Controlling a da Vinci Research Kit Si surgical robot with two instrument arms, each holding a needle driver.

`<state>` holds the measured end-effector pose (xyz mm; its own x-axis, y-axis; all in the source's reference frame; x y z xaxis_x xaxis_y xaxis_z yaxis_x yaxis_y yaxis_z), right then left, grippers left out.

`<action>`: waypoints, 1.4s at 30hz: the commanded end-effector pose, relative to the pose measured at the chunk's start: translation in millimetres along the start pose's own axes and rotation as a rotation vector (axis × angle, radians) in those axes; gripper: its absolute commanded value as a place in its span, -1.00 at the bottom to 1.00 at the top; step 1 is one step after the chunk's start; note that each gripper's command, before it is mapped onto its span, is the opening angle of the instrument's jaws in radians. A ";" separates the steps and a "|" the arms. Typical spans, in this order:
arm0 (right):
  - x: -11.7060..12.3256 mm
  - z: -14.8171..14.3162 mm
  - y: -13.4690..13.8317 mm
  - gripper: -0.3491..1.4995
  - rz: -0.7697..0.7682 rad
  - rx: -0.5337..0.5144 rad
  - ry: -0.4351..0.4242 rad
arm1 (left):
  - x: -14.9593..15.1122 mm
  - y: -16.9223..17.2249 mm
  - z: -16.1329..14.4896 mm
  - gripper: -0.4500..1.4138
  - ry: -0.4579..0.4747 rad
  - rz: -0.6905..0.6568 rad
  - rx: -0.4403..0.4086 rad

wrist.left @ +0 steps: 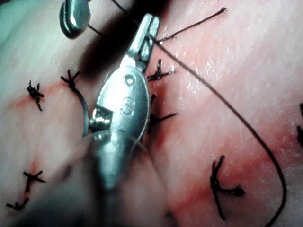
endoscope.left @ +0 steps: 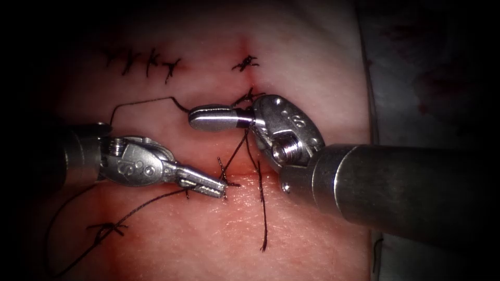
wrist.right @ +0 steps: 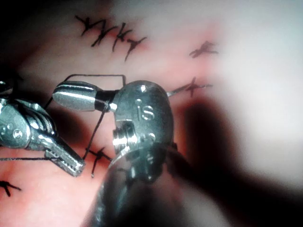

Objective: Wound Closure
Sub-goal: Wrap the suture once clockwise around the right tool, then grab the suture tail with the right tool.

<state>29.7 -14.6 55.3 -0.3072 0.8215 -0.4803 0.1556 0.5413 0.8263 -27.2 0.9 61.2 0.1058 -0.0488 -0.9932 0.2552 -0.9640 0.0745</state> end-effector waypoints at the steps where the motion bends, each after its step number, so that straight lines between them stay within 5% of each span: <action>1: -0.2 0.4 0.1 -1.00 0.018 0.001 -0.006 | -0.8 -0.6 0.4 -1.00 0.004 -0.003 -0.001; 9: -0.3 -1.1 -1.4 -1.00 0.065 0.040 -0.085 | -2.7 -2.3 1.0 -1.00 0.026 -0.007 -0.002; 25: -1.7 -0.8 -3.3 -1.00 -0.227 0.509 -0.595 | -5.0 -2.7 0.9 -1.00 0.020 -0.028 -0.015; 26: -2.1 -0.8 -3.7 -0.65 -0.237 0.503 -0.630 | -5.0 -2.7 0.9 -1.00 0.020 -0.034 -0.015; 29: -3.4 -0.8 -4.4 -0.07 -0.267 0.519 -0.743 | -5.1 -2.5 1.0 -1.00 0.016 -0.038 -0.014; 33: -5.5 -1.3 -5.3 0.51 -0.297 0.516 -0.787 | -5.1 -2.3 0.9 -1.00 0.006 -0.038 -0.013; 42: -7.2 -3.0 -4.2 0.62 -0.469 0.500 -0.900 | -5.1 -2.1 0.5 -1.00 0.000 -0.049 -0.010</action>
<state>27.7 -23.8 55.5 0.3242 0.2304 -0.9175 0.6270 0.6739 0.3908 -28.2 2.7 65.4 0.0904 0.0006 -0.9959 0.2696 -0.9627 0.0239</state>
